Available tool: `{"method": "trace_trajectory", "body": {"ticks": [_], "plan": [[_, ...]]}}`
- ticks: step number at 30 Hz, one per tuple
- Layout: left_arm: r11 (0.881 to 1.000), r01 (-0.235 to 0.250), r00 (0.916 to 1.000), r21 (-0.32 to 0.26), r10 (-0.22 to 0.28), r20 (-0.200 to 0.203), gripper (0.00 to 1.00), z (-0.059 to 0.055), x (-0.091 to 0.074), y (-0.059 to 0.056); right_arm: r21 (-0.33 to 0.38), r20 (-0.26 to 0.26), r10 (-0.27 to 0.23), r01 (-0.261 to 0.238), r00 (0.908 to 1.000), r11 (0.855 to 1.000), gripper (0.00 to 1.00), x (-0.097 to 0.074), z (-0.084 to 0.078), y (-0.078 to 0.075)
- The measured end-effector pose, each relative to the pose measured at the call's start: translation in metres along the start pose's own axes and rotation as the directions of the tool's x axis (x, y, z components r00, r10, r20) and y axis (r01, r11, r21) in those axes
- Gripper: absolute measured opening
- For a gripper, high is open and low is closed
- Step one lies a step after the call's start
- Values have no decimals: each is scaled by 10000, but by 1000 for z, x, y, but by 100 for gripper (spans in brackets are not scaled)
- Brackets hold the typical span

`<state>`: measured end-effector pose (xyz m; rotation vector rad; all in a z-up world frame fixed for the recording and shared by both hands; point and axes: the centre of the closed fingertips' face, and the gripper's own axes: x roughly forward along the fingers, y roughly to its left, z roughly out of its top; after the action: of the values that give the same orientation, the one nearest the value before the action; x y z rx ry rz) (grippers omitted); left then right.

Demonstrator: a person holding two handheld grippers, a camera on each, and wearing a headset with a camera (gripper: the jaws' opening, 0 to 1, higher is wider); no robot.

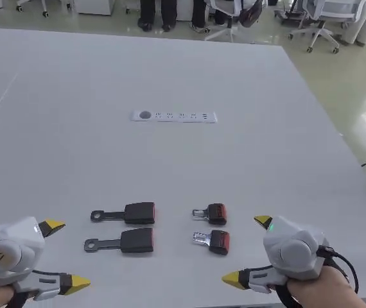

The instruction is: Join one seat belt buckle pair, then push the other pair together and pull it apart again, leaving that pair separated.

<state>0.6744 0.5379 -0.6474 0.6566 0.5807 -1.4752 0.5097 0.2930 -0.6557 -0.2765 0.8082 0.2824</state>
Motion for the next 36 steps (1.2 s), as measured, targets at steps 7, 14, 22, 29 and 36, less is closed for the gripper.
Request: {"method": "trace_trajectory", "body": {"ticks": [7,14,22,29,36], "plan": [[9999,81,9997,142,-78,-221,74,3,12,5,-217,-179,245,-248,9995,9995,82,4,-1,1],[9975,554,9975,435,-534,-465,71,0,25,2,-406,-209,322,-330,9993,9986,78,11,0,-3],[9933,1033,9927,524,-996,-686,68,-3,41,1,-630,-374,665,-688,9971,9956,71,21,1,-3],[9866,1394,9878,846,-1326,-818,60,-1,55,1,-1204,-522,880,-938,9948,9883,64,31,-1,-5],[9828,1581,9838,956,-1485,-1006,56,1,70,-3,-1348,-747,1233,-1326,9896,9820,56,43,-4,-4]]}}
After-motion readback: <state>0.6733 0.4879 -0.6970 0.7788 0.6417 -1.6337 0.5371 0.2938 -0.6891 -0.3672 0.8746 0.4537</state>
